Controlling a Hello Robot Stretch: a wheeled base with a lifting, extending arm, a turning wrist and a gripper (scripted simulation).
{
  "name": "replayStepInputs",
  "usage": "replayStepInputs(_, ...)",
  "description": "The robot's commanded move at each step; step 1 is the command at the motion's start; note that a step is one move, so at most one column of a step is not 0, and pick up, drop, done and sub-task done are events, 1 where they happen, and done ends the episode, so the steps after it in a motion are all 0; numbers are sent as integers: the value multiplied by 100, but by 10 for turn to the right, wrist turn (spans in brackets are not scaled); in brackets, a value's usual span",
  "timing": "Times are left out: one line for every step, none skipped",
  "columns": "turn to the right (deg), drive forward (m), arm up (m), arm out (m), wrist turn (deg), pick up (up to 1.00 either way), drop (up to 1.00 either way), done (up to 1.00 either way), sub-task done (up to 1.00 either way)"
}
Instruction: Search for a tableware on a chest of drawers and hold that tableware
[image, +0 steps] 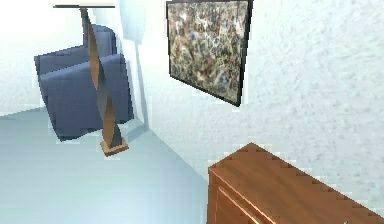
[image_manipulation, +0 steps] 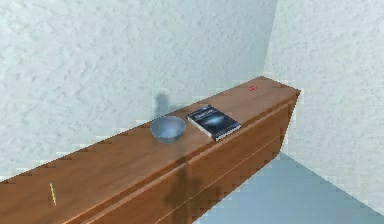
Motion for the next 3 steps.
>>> replayStepInputs(0,0,36,0,0,0,0,0,0)
replayStepInputs(0,0,0,48,0,0,0,0,0)
replayStepInputs(0,0,0,0,450,0,0,0,0)
